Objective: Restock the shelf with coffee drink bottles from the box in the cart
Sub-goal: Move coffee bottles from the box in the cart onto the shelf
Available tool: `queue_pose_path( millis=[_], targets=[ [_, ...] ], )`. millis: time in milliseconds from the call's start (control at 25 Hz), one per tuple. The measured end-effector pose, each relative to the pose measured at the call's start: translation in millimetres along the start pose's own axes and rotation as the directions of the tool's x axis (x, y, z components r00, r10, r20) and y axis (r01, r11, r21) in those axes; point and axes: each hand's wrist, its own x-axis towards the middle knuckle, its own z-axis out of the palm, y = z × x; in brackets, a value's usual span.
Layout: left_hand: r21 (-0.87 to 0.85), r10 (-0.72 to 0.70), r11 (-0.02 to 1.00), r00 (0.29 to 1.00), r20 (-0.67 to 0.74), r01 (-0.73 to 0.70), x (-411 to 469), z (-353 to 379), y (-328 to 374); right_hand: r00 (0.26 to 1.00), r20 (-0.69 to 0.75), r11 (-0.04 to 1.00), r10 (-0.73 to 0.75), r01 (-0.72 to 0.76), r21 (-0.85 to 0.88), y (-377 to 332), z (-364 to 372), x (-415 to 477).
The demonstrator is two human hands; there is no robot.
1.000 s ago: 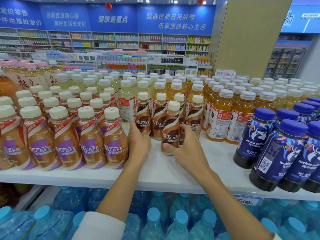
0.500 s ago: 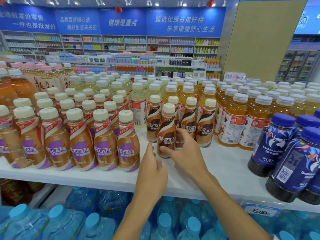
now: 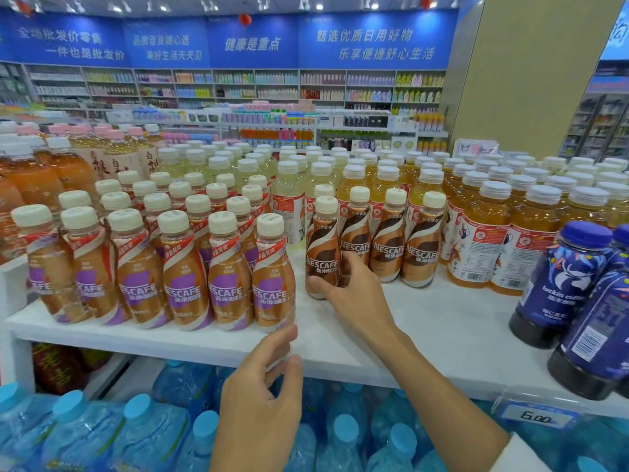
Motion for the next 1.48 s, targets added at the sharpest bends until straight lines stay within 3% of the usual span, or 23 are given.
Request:
queue_pose_path(
  millis=[640, 1360, 1480],
  targets=[
    [-0.041, 0.025, 0.999, 0.98, -0.196, -0.034, 25.7, -2.0, -9.2, 0.999, -0.007, 0.999, 0.032, -0.032, -0.01, -0.8, 6.0, -4.7],
    [-0.028, 0.031, 0.999, 0.98, -0.194, -0.037, 30.3, -3.0, -19.0, 0.998, 0.026, 0.995, 0.065, -0.062, -0.075, -18.6, 6.1, -20.1],
    [-0.021, 0.047, 0.998, 0.978, -0.205, -0.053, 30.7, -3.2, -20.5, 0.999, 0.041, 0.997, 0.002, 0.001, -0.073, -43.8, 3.0, -43.7]
  ],
)
